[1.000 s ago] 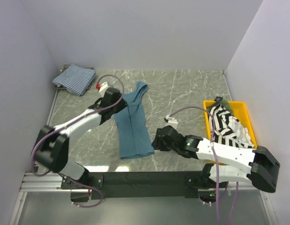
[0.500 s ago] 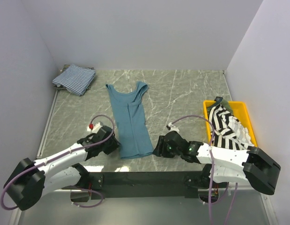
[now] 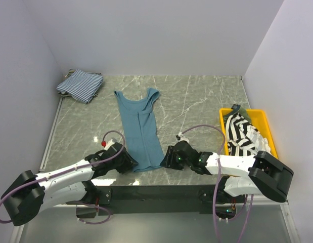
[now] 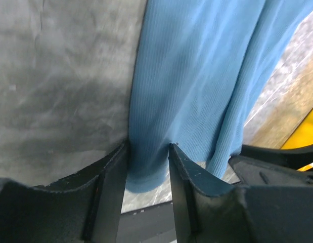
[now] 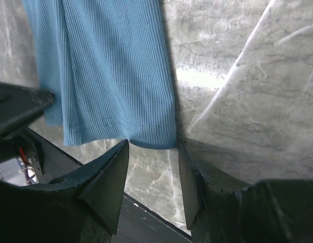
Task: Fold and stack the tank tops
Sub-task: Fold the tank top
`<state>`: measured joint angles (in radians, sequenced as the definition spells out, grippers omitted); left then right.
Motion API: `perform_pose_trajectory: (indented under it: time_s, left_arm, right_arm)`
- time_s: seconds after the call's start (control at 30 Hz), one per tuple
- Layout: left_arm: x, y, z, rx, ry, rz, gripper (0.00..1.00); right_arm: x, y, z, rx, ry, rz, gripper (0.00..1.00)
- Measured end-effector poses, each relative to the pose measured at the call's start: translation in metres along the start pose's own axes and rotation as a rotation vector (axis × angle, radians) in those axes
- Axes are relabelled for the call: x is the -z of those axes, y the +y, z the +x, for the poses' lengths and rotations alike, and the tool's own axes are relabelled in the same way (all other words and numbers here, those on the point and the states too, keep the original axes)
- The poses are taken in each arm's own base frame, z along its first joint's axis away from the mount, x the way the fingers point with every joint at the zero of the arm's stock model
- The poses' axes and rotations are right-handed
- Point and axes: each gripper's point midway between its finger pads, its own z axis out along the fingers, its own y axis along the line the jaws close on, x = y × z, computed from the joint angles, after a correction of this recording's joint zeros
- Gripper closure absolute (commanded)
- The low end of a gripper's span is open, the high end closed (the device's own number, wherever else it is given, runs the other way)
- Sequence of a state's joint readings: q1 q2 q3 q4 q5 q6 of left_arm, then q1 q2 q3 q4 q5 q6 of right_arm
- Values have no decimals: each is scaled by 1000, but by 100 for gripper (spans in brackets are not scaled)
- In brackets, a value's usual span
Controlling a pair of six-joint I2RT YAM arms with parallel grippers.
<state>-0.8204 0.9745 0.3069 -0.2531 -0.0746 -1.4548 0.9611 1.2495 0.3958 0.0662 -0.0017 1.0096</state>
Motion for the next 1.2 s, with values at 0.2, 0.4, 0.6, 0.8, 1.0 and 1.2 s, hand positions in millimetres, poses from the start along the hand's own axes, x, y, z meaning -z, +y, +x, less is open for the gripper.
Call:
perform_pose_trajectory:
  time_s: [0.2,0.4,0.6,0.8,1.0,1.2]
  left_arm:
    - [5,5,11,-8,32,-43,52]
    - [11,11,15,-21,56,-87,47]
    - [13,14,20,-31,86,-90,50]
    - [11,16,25,-38,113,-96,64]
    - [8,19,29,-61,138,-104,100]
    - [12,23,31,-95,152,-122,99]
  right_arm:
    - [0,0,0,-5,-1,1,50]
    - [-2,-2,-1,-3,-3,18,53]
    - [-3,-3,-2,-2,-3,27,60]
    - [-6,-3,-2,8,5,42,69]
    - [-7,-7,-2,40,17,79,87]
    - [0,-4,8,118,41,126,94]
